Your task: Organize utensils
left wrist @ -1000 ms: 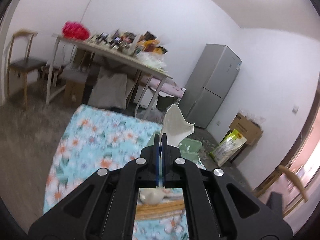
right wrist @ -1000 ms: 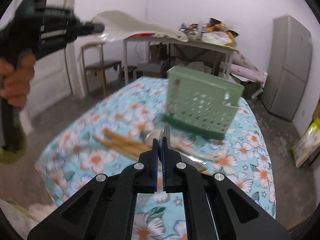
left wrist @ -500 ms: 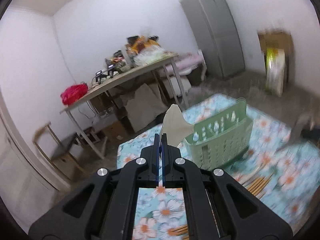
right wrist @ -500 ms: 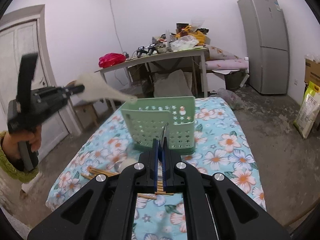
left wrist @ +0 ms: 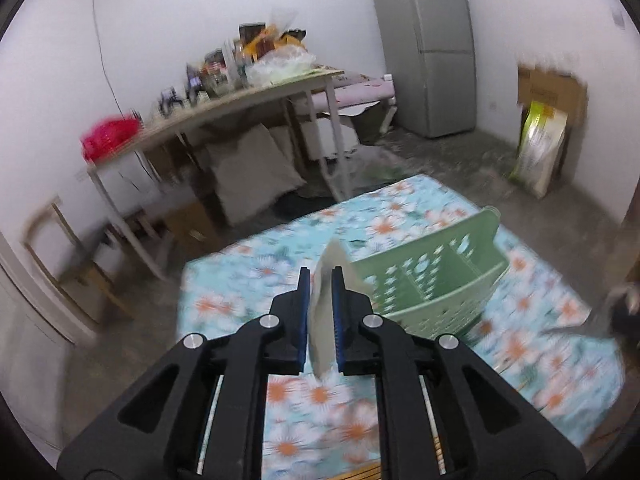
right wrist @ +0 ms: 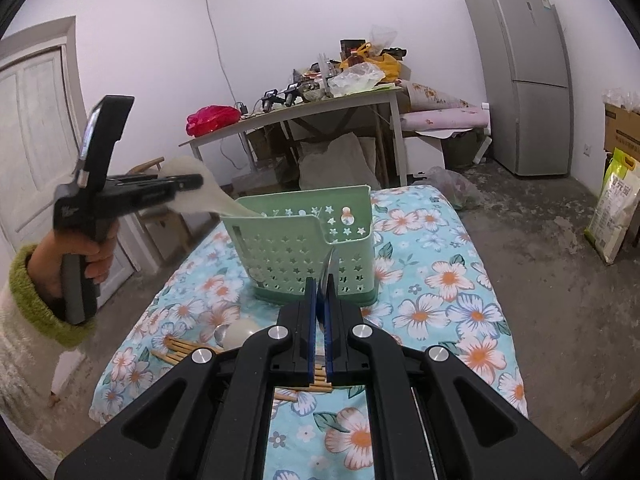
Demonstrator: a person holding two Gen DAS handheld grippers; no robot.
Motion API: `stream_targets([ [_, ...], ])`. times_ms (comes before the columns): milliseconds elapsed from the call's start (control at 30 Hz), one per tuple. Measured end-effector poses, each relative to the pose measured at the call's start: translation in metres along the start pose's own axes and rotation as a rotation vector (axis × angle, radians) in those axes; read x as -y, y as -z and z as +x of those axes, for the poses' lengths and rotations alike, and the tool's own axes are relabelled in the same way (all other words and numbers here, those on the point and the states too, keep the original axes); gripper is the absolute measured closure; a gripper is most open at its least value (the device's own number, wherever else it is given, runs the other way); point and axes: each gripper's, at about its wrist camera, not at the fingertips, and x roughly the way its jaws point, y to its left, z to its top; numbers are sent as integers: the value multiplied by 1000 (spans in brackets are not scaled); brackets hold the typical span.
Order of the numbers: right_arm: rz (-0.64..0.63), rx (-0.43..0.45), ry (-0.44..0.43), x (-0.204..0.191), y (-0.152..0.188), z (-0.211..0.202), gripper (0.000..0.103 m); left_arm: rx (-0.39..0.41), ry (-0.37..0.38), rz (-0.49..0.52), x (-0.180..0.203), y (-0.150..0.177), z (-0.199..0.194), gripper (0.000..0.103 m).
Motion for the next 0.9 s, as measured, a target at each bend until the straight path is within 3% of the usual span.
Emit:
stream_targets([
  [100,1,2,10,2,-3,1,100,-2,57,-47,-5,-2,10,94],
  [167,4,3,14,3,-4,3,100,6,54,-16,2,-4,10,95],
  [300,10,-3,11,4,-4,6,100,-12,17,203,31,-13,14,95],
  [433,11,-13,2,4,-3,8,100,-94,47,327,46,-31,22,95],
  [633,15,-9,0,6,-4,4,100,-209,209,256,20,-76,32,95],
  [900,40,-24,12,16,-1,7,100,-264,306,336,22,-91,20,96],
])
